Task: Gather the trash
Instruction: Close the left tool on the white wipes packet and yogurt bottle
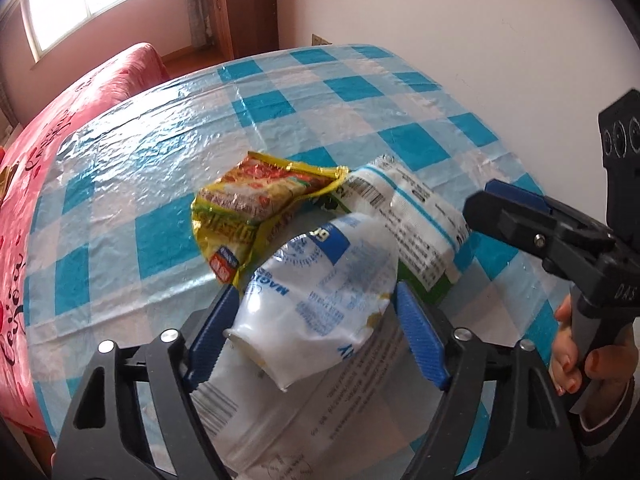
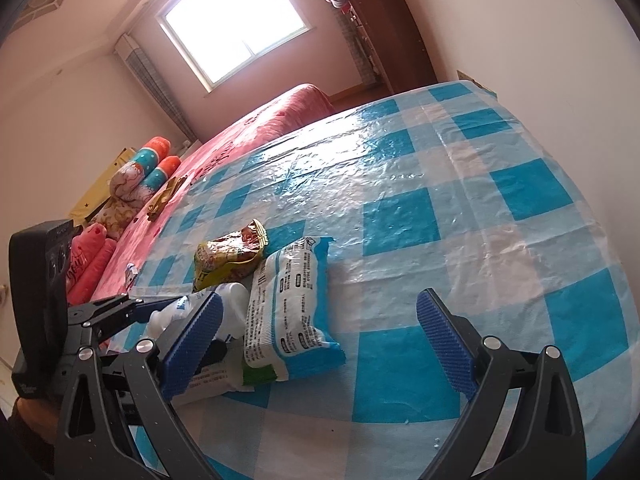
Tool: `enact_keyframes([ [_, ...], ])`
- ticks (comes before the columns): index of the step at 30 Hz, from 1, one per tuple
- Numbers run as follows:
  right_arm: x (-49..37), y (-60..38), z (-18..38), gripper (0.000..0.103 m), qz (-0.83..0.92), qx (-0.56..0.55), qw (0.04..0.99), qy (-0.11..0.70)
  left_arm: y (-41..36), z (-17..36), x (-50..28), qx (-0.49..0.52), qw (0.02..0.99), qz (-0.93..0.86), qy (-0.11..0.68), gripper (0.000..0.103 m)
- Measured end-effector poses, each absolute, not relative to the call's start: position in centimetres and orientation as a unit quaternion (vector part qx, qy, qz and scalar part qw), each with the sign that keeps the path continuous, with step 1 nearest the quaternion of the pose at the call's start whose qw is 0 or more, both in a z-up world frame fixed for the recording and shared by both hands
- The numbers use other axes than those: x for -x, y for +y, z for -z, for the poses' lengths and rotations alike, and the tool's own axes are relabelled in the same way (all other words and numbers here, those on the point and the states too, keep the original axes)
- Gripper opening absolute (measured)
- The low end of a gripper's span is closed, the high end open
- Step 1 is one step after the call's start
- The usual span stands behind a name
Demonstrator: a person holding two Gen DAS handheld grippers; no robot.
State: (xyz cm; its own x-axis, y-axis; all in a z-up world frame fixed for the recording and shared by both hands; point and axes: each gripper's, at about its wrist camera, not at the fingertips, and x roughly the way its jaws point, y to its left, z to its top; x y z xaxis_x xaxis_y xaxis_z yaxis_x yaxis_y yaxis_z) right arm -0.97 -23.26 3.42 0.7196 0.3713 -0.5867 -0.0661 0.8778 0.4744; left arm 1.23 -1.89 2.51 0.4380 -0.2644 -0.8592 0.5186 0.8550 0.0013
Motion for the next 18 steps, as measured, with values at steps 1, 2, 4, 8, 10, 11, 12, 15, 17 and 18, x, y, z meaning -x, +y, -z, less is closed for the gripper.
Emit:
enact_keyframes([
  [1,1.0,-23.2,-3.4,0.096,-0.122,-0.214,0.902,0.355,-1.9,-2.5,-1.0,-0.135,0.838,0.232,0.475,0.077],
  [2,0.9,-23.1,-3.3,0.096,-0.123,-0.212,0.901,0.356,-1.8,-2.6,-0.8,-0.134,0.838,0.232,0.475,0.076],
  [4,0.8,-22.9,-3.2,0.096,-0.127,-0.208,0.900,0.361,-1.8,-2.6,-0.4,-0.134,0.838,0.232,0.475,0.075],
  [8,0.6,-22.5,-3.0,0.096,-0.133,-0.202,0.899,0.365,-2.3,-2.4,-0.1,-0.169,0.842,0.227,0.460,0.075],
  [10,0.4,-22.2,-2.9,0.096,-0.135,-0.197,0.898,0.368,-2.7,-2.3,-0.2,-0.189,0.844,0.223,0.450,0.075],
  [11,0.4,-22.1,-2.8,0.096,-0.136,-0.195,0.898,0.370,-2.8,-2.3,-0.4,-0.196,0.845,0.223,0.445,0.075],
  [12,0.3,-22.1,-2.8,0.096,-0.136,-0.194,0.898,0.372,-2.9,-2.2,-0.5,-0.199,0.845,0.224,0.443,0.075],
  [15,0.2,-21.9,-2.7,0.096,-0.139,-0.192,0.897,0.374,-2.9,-2.0,-1.1,-0.207,0.845,0.225,0.439,0.075],
  [17,0.1,-22.0,-2.7,0.096,-0.139,-0.194,0.896,0.376,-2.8,-1.8,-1.5,-0.210,0.845,0.222,0.438,0.075],
  [18,0.0,-22.0,-2.7,0.096,-0.138,-0.195,0.895,0.376,-2.7,-1.8,-1.6,-0.207,0.847,0.219,0.437,0.075],
])
